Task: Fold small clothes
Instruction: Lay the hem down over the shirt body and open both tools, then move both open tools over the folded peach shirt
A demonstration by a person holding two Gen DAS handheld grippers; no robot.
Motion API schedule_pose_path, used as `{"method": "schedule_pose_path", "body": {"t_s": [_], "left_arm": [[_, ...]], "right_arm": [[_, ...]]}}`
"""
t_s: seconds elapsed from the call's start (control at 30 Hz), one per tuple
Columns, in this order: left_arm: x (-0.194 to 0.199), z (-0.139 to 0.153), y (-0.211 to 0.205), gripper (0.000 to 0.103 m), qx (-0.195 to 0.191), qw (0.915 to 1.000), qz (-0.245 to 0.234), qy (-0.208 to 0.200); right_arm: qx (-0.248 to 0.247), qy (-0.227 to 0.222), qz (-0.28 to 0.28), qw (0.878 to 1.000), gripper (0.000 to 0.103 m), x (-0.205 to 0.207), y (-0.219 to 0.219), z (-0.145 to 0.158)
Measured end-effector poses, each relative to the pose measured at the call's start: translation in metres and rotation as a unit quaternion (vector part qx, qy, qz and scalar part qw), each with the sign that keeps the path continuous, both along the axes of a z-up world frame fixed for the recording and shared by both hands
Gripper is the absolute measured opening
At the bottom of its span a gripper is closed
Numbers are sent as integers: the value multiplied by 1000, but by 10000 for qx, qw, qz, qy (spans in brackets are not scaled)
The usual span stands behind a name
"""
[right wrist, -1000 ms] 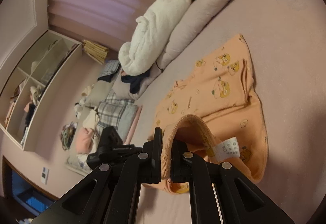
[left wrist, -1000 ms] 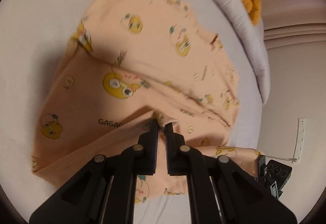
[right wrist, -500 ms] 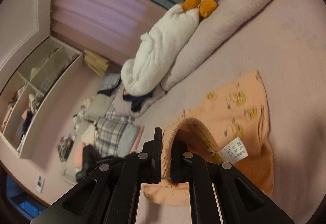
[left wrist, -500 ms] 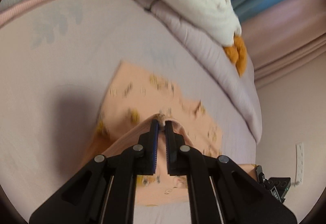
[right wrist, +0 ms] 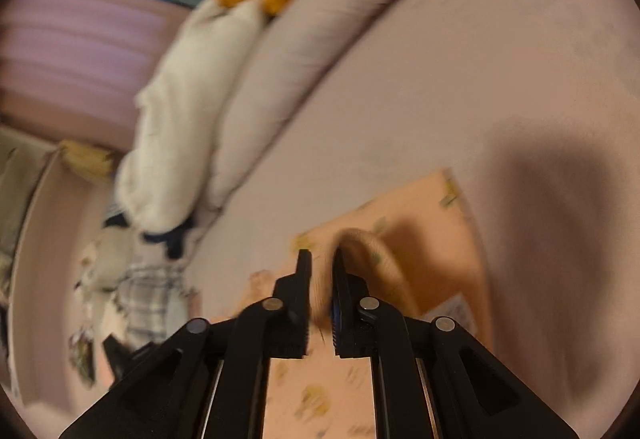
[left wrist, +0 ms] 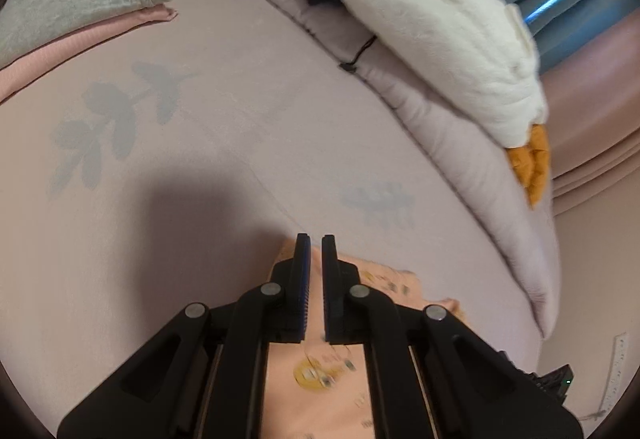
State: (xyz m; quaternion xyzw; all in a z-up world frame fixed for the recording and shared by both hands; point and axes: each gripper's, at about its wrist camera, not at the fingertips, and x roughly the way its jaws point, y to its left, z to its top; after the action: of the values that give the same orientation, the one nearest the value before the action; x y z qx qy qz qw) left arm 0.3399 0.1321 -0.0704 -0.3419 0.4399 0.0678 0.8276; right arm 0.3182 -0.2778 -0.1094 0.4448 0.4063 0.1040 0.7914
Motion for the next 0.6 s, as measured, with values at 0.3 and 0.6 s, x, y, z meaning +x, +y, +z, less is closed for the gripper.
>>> {"method": "schedule_pose_path", "body": {"t_s": [0.3, 0.6], "left_arm": [[-4, 2, 8, 5, 200, 9988, -429, -104], [-60, -3, -35, 6, 355, 9847, -1700, -170]], "right_arm": [[-242, -426, -357, 9982, 57, -16, -37, 19], [-2430, -1071, 1413, 9537, 42, -91, 28, 41]]}}
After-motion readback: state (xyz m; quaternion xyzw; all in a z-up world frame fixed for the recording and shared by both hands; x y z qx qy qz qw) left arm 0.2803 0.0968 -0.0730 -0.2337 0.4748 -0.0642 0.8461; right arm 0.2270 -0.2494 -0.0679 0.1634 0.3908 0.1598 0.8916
